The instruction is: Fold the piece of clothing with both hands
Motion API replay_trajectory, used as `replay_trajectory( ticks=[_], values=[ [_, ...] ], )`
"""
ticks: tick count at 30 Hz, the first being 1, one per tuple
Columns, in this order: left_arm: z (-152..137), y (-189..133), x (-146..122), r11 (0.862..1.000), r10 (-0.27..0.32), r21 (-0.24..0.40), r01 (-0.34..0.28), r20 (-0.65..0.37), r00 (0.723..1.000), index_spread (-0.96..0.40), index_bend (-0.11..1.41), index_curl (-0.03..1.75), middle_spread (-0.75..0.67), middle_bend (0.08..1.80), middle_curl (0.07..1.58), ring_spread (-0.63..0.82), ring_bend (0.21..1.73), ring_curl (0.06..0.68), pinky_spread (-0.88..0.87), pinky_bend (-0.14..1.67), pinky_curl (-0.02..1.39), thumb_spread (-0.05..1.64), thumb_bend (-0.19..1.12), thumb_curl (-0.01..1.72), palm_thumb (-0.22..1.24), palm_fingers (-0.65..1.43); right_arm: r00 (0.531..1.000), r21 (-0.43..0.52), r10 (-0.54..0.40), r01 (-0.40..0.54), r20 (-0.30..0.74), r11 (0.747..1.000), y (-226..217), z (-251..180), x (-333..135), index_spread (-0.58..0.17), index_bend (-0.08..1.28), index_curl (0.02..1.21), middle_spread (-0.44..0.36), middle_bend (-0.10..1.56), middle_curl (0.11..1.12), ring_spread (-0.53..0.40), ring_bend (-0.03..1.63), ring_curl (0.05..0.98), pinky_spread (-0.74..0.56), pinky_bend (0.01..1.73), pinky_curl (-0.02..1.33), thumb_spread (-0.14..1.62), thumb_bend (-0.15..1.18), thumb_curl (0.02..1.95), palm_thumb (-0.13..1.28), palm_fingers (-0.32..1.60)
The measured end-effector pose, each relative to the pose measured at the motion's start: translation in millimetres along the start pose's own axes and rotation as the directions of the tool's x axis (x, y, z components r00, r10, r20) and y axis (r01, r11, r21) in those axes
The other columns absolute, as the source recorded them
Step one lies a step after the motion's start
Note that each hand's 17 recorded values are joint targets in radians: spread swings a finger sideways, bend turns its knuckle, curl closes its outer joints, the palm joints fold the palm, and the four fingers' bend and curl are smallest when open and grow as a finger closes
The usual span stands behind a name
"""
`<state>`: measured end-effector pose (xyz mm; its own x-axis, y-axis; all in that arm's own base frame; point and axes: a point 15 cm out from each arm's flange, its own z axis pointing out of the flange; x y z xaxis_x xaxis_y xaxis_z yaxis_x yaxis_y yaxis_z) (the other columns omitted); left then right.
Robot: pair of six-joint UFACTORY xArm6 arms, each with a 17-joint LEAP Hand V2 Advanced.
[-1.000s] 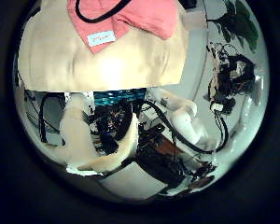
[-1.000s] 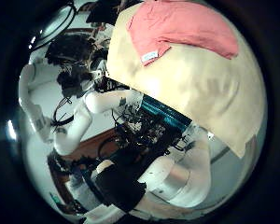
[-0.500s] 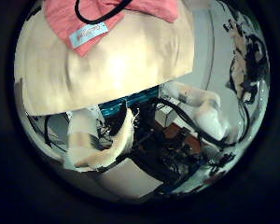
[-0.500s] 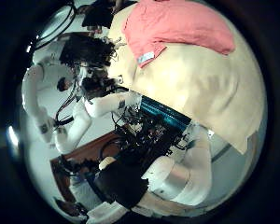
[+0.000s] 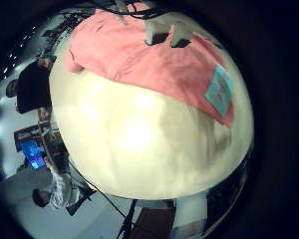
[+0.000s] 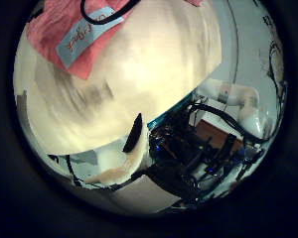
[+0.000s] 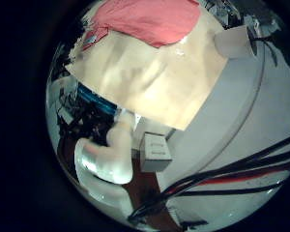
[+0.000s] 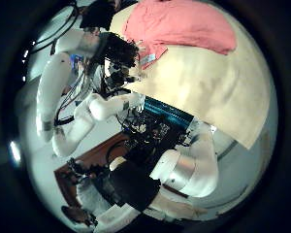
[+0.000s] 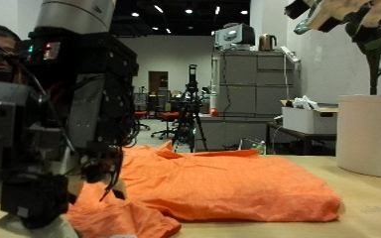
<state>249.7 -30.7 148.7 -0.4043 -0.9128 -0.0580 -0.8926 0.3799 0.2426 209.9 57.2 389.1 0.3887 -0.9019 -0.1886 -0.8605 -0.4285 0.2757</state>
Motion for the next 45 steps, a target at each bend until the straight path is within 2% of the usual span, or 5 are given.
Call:
replay_trajectory(
  ticks=[11, 19, 26, 35, 45],
  values=[
    [18, -18, -7, 0.999, -0.050, 0.020, 0.049, 0.043, 0.998, 0.02, 0.15, 0.28, -0.11, 0.61, 0.46, 0.03, 0.55, 0.227, -0.05, 0.39, 0.33, 0.95, -0.01, 0.32, 0.36, 0.67, 1.000, -0.044, 0.031, -0.031, -0.001, 0.999, 16, 2, 7, -0.290, 0.19, 0.34, 0.095, 0.19, 0.32, 0.245, 0.20, 0.243, 0.40, 0.19, 0.28, 1.23, -0.01, 0.20, 0.20, 0.24],
    [7, -11, -22, 0.994, -0.054, -0.092, 0.060, 0.070, 0.996, -0.23, 0.22, 0.32, -0.37, 0.78, 0.65, -0.42, 1.03, 0.426, -0.53, 0.85, 0.52, 0.96, 0.10, 0.42, 0.78, 1.14, 0.999, -0.055, 0.039, -0.039, 0.003, 0.998, 19, 2, 7, -0.286, 0.19, 0.34, 0.095, 0.19, 0.32, 0.245, 0.20, 0.246, 0.40, 0.19, 0.28, 1.24, -0.01, 0.20, 0.21, 0.24],
    [-20, -12, -33, 0.996, -0.062, -0.055, 0.066, 0.078, 0.995, -0.42, 0.43, 0.45, -0.49, 0.82, 0.80, -0.46, 1.23, 0.529, -0.62, 1.13, 0.63, 0.95, 0.10, 0.53, 0.88, 1.13, 0.999, -0.069, 0.038, -0.038, 0.002, 0.997, 11, 5, 9, -0.274, 0.14, 0.31, 0.096, 0.19, 0.32, 0.214, 0.31, 0.272, 0.37, 0.24, 0.29, 1.25, -0.01, 0.20, 0.22, 0.36],
    [-69, -6, -36, 0.995, -0.060, -0.074, 0.065, 0.068, 0.996, -0.59, 0.55, 0.65, -0.57, 0.86, 0.96, -0.46, 1.32, 0.568, -0.62, 1.24, 0.67, 0.95, 0.05, 0.64, 0.90, 1.03, 0.998, -0.044, 0.003, -0.006, -0.065, 0.999, -56, 27, 28, -0.236, 0.16, 0.30, 0.069, 0.23, 0.35, 0.126, 0.41, 0.301, 0.17, 0.26, 0.29, 1.24, 0.07, 0.26, 0.50, 0.43],
    [-88, 2, -39, 0.994, -0.065, -0.083, 0.071, 0.065, 0.996, -0.68, 0.51, 0.89, -0.62, 0.86, 1.09, -0.44, 1.38, 0.579, -0.61, 1.31, 0.67, 0.97, -0.01, 0.71, 0.90, 0.96, 0.976, 0.025, 0.021, -0.016, -0.218, 1.000, -132, 125, 70, -0.211, 0.17, 0.30, -0.034, 0.31, 0.39, 0.034, 0.46, 0.310, 0.06, 0.24, 0.28, 1.09, -0.01, 0.31, 0.65, 0.42]
  ],
)
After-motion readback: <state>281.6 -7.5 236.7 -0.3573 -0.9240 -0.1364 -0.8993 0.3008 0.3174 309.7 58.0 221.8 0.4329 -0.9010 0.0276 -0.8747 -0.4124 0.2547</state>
